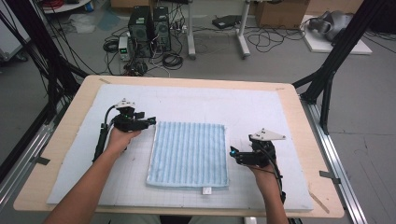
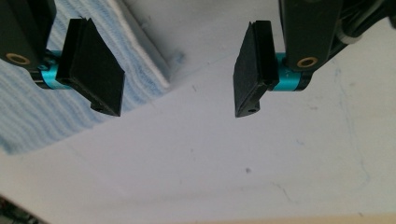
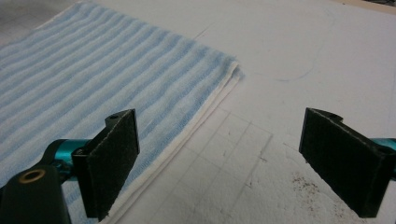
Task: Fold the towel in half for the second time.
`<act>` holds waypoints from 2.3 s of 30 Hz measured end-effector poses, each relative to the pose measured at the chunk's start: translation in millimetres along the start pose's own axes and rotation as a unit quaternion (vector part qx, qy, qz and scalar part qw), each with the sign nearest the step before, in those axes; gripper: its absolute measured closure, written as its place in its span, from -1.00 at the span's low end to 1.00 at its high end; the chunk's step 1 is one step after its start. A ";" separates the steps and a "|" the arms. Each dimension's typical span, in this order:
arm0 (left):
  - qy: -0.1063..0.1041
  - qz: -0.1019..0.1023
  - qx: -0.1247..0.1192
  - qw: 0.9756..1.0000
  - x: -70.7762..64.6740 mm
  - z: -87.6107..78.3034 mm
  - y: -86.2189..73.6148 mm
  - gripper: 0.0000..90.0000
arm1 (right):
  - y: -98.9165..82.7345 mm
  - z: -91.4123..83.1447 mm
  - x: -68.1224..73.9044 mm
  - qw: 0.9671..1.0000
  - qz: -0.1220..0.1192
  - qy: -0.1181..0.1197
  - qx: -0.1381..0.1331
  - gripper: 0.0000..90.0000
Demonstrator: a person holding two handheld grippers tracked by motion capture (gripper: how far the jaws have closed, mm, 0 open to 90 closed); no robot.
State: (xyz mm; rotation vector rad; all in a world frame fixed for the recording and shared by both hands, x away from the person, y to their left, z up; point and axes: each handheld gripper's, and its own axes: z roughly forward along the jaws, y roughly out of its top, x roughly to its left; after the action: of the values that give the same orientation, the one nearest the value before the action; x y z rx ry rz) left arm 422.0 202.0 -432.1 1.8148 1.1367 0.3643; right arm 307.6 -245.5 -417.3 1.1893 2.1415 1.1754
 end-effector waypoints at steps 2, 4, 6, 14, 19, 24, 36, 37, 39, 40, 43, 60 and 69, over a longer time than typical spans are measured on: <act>-0.002 0.008 0.007 1.000 -2.9 7.4 3.7 -0.20 | 0.5 1.0 0.3 1.000 -0.001 0.002 0.001 -0.75; -0.003 0.016 0.011 1.000 -5.5 14.7 4.3 -0.17 | 1.1 1.6 0.5 1.000 -0.001 0.003 0.000 -0.75; 0.000 0.019 0.026 0.999 -5.6 21.8 1.2 -0.13 | 1.9 2.3 1.0 1.000 -0.002 0.004 0.000 -0.75; 0.011 0.046 0.049 0.998 -10.6 30.7 -5.1 0.17 | 5.0 8.1 2.2 1.000 -0.006 0.006 0.007 -0.75; -0.002 0.079 0.053 0.995 -16.3 30.6 -6.9 0.62 | 9.0 16.9 1.5 1.000 -0.002 0.000 0.014 -0.75; -0.003 0.087 0.048 0.995 -19.9 30.9 -8.7 0.89 | 21.3 35.1 -2.1 1.000 -0.003 -0.014 0.026 -0.74; -0.005 0.080 0.047 0.996 -18.9 30.5 -9.6 0.89 | 54.7 85.3 -18.6 0.998 0.013 -0.008 0.061 -0.53; -0.007 0.079 0.046 0.996 -18.5 30.5 -9.6 0.89 | 54.9 88.5 -19.5 0.998 0.013 -0.004 0.066 -0.50; -0.008 0.074 0.046 0.996 -18.0 30.4 -9.6 0.89 | 54.2 95.0 -20.9 0.997 0.013 0.003 0.079 -0.40; -0.010 0.073 0.046 0.996 -17.5 30.5 -9.6 0.89 | 54.0 98.2 -21.3 0.996 0.013 0.008 0.085 -0.33; -0.010 0.073 0.047 0.996 -17.1 30.3 -9.6 0.89 | 52.9 106.5 -20.3 0.995 0.016 0.016 0.093 -0.11; -0.039 -0.002 -0.021 0.999 -5.0 17.8 -3.1 0.93 | 68.7 112.5 -9.8 0.997 -0.024 -0.002 0.071 0.87; -0.062 -0.017 -0.063 0.996 -4.5 -2.4 6.7 0.93 | 76.8 103.1 -5.5 0.999 -0.023 -0.007 0.029 0.85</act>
State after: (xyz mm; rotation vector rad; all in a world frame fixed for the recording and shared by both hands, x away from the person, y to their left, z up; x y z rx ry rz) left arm 421.7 198.7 -424.4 1.6821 1.0345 0.2915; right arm 418.3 -180.4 -410.7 1.1622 2.1936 1.0899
